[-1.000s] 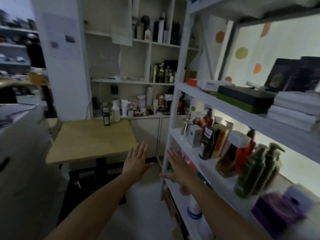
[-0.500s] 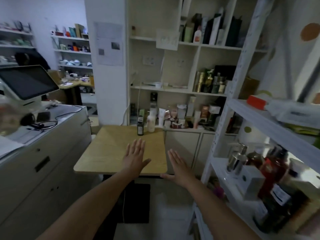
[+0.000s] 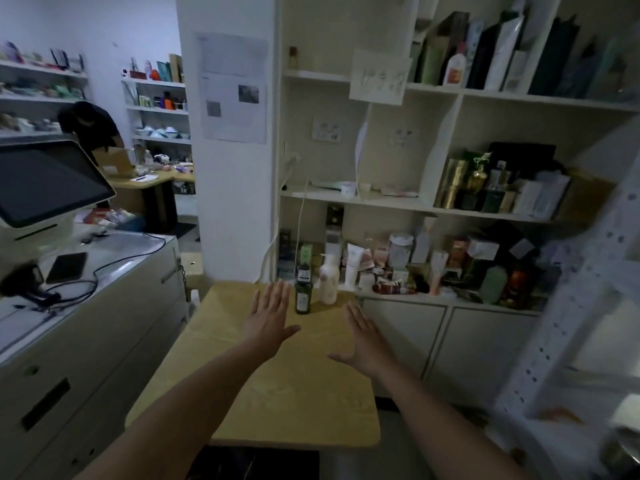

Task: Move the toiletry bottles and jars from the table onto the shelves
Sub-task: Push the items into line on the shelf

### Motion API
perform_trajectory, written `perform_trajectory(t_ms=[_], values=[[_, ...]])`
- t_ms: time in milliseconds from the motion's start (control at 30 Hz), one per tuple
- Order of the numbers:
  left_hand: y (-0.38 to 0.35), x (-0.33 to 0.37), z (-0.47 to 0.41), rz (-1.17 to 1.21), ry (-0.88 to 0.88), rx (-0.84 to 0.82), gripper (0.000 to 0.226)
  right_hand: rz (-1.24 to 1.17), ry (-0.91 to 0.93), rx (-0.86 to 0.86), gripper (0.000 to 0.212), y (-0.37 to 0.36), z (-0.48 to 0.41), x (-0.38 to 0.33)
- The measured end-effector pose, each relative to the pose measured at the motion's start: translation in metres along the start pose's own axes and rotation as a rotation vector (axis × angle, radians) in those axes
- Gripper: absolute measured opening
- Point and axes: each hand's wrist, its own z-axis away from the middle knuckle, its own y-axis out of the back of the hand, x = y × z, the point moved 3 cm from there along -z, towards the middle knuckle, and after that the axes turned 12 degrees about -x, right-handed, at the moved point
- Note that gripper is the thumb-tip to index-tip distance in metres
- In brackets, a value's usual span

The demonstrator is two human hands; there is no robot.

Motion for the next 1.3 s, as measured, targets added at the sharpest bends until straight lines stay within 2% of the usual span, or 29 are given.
perform_trajectory(t_ms=[533, 700, 800, 967, 1067, 1167, 1233, 1300], values=[[-0.075, -0.072, -0.207, 0.056, 0.022, -0.155, 0.09, -0.194, -0.025, -0.11, 0.108, -0.005, -0.242, 0.029], [-0.097, -0.093, -0.294, 0.079, -0.011, -0.226, 0.095, -0.384, 0.0, -0.175, 0.122, -0.013, -0.332, 0.04], [-0.115, -0.099, -0.341, 0.134, -0.049, -0.292, 0.101, -0.44, -0.038, -0.222, 0.118, -0.024, -0.376, 0.05], [-0.147, -0.096, -0.384, 0.21, -0.104, -0.39, 0.105, -0.512, -0.058, -0.279, 0.097, -0.05, -0.431, 0.064], [-0.159, -0.09, -0.401, 0.419, -0.122, -0.46, 0.104, -0.568, -0.115, -0.297, 0.053, -0.065, -0.456, 0.065], [-0.168, -0.083, -0.413, 0.643, -0.06, -0.507, 0.077, -0.646, -0.157, -0.242, 0.02, -0.069, -0.469, 0.066], [-0.172, -0.081, -0.417, 0.733, -0.001, -0.515, 0.06, -0.725, -0.187, -0.234, 0.018, -0.071, -0.472, 0.067], [-0.173, -0.08, -0.419, 0.793, 0.017, -0.521, 0.055, -0.836, -0.248, -0.245, 0.019, -0.072, -0.47, 0.068]])
